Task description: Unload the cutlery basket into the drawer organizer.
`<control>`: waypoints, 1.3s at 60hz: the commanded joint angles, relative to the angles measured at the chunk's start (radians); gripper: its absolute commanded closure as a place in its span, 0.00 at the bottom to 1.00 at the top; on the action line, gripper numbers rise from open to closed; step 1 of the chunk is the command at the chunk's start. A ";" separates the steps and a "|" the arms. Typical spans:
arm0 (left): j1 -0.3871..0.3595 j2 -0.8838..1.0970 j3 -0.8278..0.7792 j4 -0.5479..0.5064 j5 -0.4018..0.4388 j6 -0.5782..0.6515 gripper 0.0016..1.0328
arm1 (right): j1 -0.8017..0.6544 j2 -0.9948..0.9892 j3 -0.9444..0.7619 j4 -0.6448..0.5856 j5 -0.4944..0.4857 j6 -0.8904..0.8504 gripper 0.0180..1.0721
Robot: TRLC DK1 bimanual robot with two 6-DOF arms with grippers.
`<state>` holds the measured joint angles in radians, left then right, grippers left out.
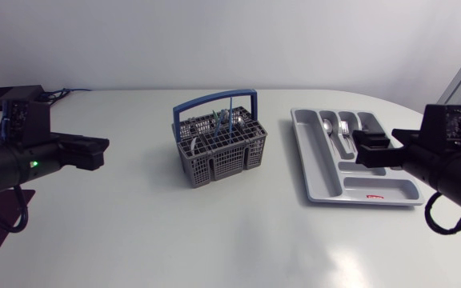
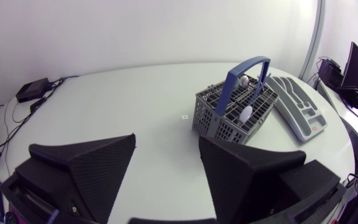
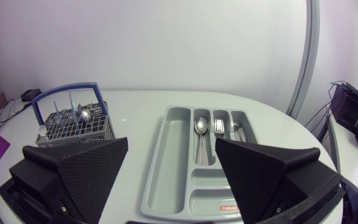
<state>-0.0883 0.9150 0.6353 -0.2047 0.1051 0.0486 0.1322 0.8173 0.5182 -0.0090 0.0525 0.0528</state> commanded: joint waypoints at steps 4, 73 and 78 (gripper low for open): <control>-0.007 0.101 0.101 -0.042 0.048 -0.007 0.20 | 0.009 0.114 0.100 -0.085 -0.002 -0.019 0.04; -0.396 0.510 0.397 -0.157 -0.193 0.254 0.15 | 0.063 0.431 0.258 -0.215 -0.267 -0.203 0.05; -0.430 0.541 0.429 -0.157 -0.242 0.235 0.16 | 0.063 0.430 0.255 -0.215 -0.267 -0.202 0.05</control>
<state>-0.4854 1.4174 1.0077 -0.3725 -0.0982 0.3107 0.1890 1.2312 0.7601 -0.2211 -0.2134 -0.1432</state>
